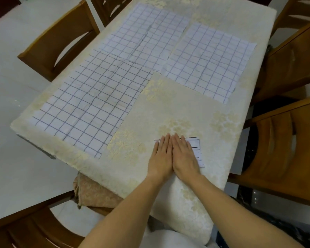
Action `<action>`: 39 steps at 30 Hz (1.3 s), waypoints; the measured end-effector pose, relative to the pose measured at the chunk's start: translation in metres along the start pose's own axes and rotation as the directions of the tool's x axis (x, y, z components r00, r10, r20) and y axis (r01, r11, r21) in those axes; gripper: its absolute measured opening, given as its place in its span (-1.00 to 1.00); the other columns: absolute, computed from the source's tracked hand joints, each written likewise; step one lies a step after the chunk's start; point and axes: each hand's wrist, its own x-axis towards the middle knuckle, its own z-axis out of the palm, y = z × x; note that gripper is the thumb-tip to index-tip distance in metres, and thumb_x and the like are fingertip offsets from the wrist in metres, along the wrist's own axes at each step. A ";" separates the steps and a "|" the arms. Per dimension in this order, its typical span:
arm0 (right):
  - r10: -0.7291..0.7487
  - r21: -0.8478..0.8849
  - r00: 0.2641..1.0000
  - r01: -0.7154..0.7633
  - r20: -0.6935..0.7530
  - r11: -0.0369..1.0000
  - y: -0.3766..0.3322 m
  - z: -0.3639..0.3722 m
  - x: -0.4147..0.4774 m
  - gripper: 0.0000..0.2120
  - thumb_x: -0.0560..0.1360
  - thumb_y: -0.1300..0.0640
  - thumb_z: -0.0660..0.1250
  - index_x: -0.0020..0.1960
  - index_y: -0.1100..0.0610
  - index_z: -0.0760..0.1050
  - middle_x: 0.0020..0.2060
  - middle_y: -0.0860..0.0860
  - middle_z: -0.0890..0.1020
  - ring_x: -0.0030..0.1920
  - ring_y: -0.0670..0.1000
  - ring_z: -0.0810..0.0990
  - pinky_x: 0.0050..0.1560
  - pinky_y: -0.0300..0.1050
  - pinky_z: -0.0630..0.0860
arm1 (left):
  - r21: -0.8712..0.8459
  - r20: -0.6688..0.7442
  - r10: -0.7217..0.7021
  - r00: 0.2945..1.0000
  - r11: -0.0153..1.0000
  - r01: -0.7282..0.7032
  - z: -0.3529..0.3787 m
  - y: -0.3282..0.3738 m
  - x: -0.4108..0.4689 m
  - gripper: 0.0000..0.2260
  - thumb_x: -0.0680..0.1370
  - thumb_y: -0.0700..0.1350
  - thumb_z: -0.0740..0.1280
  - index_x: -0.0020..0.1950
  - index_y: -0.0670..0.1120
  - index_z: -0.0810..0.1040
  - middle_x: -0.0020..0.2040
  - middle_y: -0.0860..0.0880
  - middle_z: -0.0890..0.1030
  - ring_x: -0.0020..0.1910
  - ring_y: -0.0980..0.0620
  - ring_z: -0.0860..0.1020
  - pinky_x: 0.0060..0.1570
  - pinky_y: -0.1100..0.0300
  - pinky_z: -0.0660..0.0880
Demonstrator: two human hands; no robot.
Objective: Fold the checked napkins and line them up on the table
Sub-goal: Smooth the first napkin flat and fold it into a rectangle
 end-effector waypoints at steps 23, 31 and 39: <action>0.089 -0.169 0.991 -0.072 0.095 0.983 0.057 -0.008 -0.011 -0.42 0.63 -0.29 -0.35 0.58 -0.15 -0.41 0.57 -0.19 -0.38 0.57 0.00 -0.42 0.58 0.12 -0.29 | 0.086 0.045 -0.083 0.995 0.993 0.079 -0.010 -0.027 -0.012 -0.37 0.67 0.33 -0.29 0.61 0.07 -0.43 0.59 0.13 -0.47 0.58 0.03 -0.47 0.58 -0.12 -0.36; 0.169 -0.066 0.969 -0.159 0.183 0.985 0.083 -0.038 -0.007 -0.30 0.63 -0.34 -0.12 0.63 -0.09 -0.28 0.59 -0.21 -0.29 0.60 0.02 -0.32 0.59 0.13 -0.24 | -0.027 0.187 -0.140 0.972 0.989 0.147 -0.039 -0.044 -0.016 -0.32 0.68 0.33 -0.14 0.66 0.02 -0.32 0.63 0.11 -0.37 0.62 -0.02 -0.37 0.59 -0.10 -0.33; -0.030 0.120 0.992 0.015 0.126 0.993 0.064 -0.071 0.039 -0.78 0.50 0.06 0.42 0.12 -0.03 0.51 0.17 -0.02 0.51 0.25 0.07 0.44 0.24 -0.05 0.37 | -0.119 0.044 -0.218 0.975 0.968 0.222 -0.060 -0.017 0.019 -0.52 0.49 0.13 0.50 0.32 -0.01 0.46 0.30 -0.04 0.47 0.27 -0.10 0.40 0.22 0.08 0.38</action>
